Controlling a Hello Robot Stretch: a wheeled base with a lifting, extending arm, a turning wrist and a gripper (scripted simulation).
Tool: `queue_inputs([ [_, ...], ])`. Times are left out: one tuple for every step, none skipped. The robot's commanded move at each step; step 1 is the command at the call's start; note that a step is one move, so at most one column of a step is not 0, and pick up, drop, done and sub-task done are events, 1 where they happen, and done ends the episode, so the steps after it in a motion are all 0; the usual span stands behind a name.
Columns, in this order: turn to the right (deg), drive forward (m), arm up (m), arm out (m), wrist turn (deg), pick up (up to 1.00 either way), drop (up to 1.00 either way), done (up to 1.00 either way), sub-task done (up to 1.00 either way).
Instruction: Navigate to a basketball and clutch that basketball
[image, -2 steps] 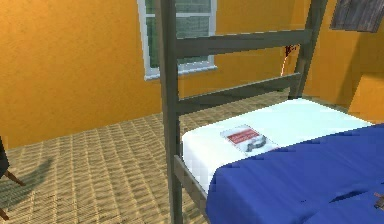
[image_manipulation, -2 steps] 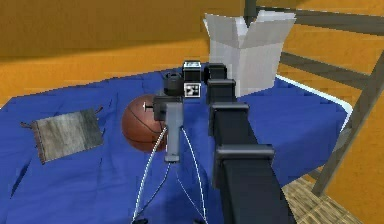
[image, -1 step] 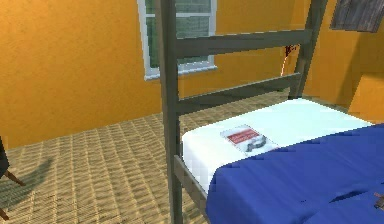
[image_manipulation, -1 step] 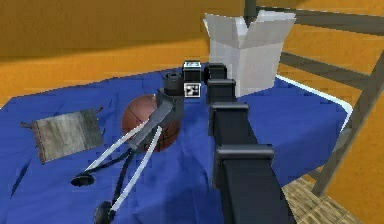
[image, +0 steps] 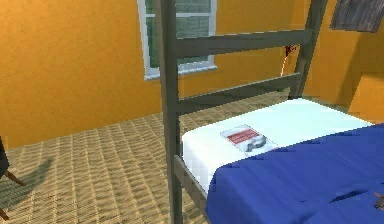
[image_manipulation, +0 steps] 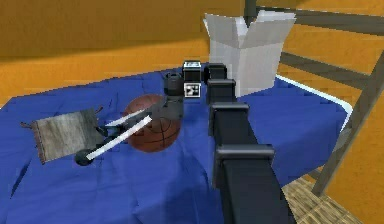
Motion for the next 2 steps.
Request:
queue_inputs([
  [0.0,0.0,0.0,0.0,45.0,0.0,0.0,0.0,0.0],
  [0.0,0.0,0.0,0.0,9.0,0.0,0.0,0.0,0.0],
])
